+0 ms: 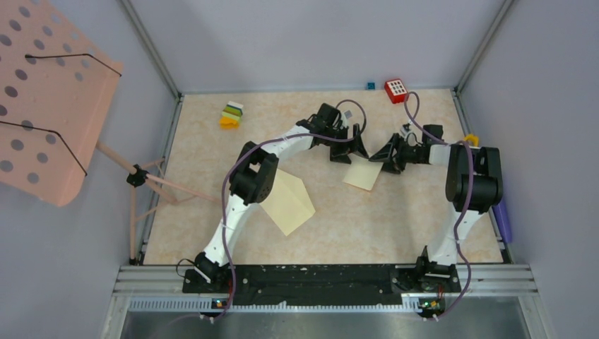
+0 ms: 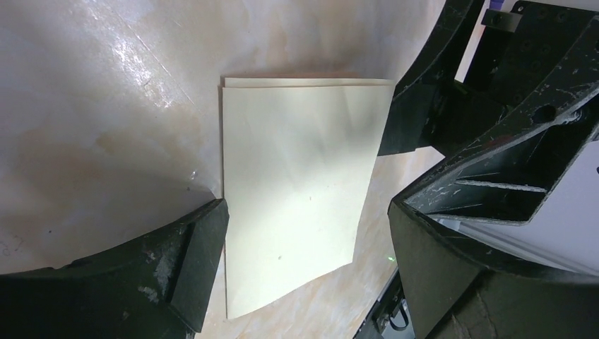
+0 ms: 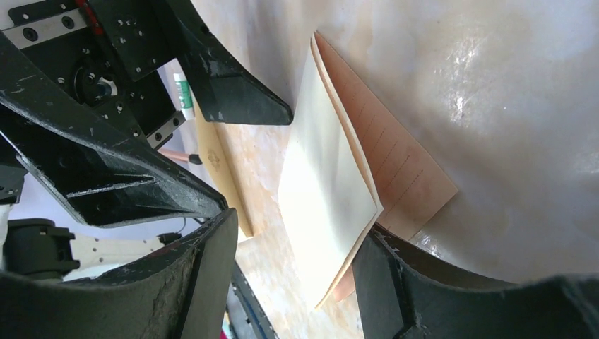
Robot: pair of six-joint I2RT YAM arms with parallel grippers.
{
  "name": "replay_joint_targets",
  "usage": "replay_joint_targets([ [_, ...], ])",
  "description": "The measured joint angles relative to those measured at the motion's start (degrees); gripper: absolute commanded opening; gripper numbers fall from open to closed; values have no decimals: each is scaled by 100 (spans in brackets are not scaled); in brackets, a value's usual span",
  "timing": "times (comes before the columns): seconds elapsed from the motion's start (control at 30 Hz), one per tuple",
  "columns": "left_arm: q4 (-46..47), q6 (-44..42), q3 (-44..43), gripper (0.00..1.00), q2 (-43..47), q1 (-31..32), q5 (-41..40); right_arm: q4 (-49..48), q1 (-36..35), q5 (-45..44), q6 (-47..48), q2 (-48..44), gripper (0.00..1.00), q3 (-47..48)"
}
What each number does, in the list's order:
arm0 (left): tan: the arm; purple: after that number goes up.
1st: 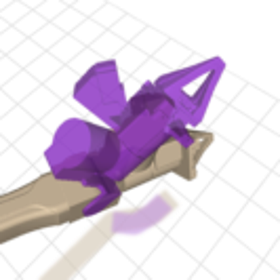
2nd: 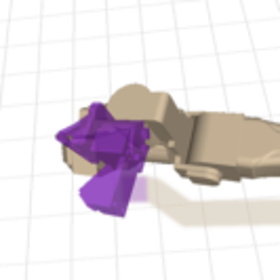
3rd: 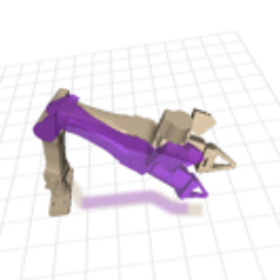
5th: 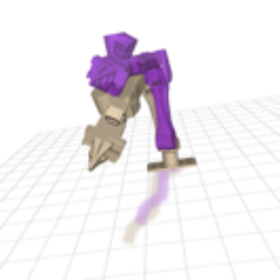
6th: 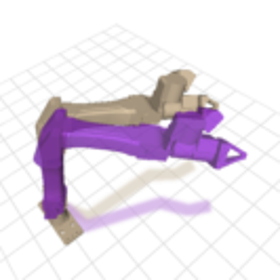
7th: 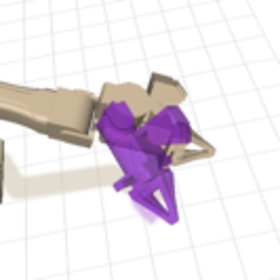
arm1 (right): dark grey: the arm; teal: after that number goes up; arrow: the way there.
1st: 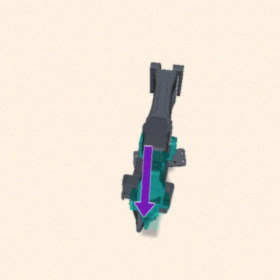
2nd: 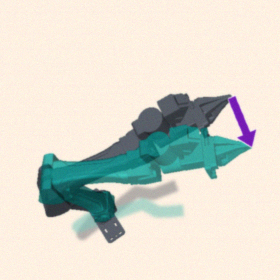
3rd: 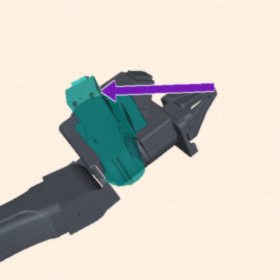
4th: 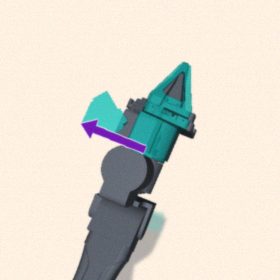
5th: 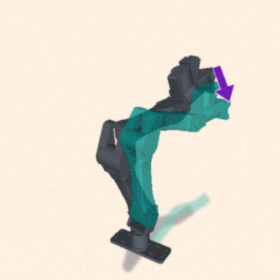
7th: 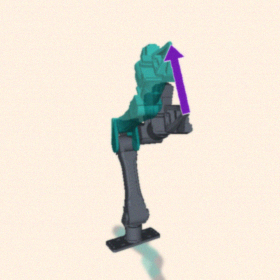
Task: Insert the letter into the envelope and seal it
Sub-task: Pick up the letter from the center of the board.
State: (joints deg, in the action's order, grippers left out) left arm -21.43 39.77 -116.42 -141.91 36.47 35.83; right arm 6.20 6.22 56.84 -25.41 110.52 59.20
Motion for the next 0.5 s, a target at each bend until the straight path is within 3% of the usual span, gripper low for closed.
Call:
replay_joint_targets([
  [0.1, 13, 4, 11, 91, 0, -4, 20, -131, 0, 39, -111, 0, 53, -68],
  [0.37, 42, 37, 26, 91, 0, -7, 15, -647, -28, 199, -424, 0, 22, -249],
  [0.5, 66, 61, 37, 91, 2, -13, 35, -765, -48, 197, -487, 0, 20, -258],
])
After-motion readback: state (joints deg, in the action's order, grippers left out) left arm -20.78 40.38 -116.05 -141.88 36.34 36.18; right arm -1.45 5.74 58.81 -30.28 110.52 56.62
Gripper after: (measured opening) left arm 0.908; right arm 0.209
